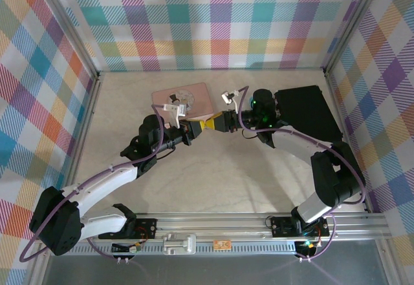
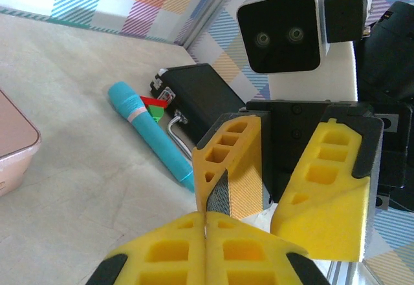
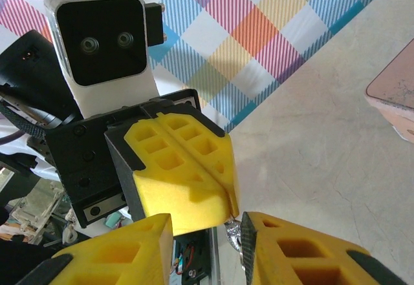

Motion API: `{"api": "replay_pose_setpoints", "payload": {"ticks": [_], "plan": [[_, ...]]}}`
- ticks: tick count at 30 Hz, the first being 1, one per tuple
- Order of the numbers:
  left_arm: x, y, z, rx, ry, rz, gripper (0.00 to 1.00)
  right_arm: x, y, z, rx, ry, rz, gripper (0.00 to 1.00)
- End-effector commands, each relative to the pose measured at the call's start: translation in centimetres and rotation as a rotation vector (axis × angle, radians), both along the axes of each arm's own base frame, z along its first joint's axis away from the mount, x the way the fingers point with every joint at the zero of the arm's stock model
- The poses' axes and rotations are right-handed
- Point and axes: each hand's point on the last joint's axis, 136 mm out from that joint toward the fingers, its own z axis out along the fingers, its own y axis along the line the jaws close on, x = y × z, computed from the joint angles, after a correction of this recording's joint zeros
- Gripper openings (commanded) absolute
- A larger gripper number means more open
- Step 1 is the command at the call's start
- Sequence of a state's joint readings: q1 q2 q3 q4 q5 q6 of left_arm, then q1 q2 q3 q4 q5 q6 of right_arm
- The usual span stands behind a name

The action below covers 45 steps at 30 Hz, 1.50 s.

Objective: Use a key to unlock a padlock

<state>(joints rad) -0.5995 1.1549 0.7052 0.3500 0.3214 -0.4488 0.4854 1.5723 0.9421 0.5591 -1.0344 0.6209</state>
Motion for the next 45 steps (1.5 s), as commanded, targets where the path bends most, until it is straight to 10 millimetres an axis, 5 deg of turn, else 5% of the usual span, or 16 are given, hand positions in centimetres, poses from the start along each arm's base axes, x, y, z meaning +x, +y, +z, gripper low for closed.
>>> {"api": "replay_pose_setpoints", "payload": {"ticks": [1,9,20,31,35,45], "plan": [[0.1,-0.1,3.7,-0.071,-0.091,-0.011,0.00,-0.1,0.2,-0.4,0.002,-0.001,0.012,0.36],[0.1,-0.4,3.3,-0.072,-0.082,-0.024,0.00,0.7,0.3,-1.3,-0.001,0.028,-0.022,0.39],[0.4,-0.1,3.4,-0.083,-0.085,-0.002,0.00,-0.4,0.7,0.0,0.059,0.043,0.043,0.24],[0.2,0.2,3.7,-0.094,-0.088,0.008,0.00,-1.0,1.3,-0.8,0.051,0.074,0.057,0.26],[0.1,0.5,3.6,-0.093,-0.092,0.023,0.00,-1.0,1.3,-1.0,0.046,0.080,0.054,0.34],[0.3,0.4,3.5,-0.100,-0.087,0.023,0.00,-1.3,1.3,-0.9,0.049,0.088,0.061,0.29]]}}
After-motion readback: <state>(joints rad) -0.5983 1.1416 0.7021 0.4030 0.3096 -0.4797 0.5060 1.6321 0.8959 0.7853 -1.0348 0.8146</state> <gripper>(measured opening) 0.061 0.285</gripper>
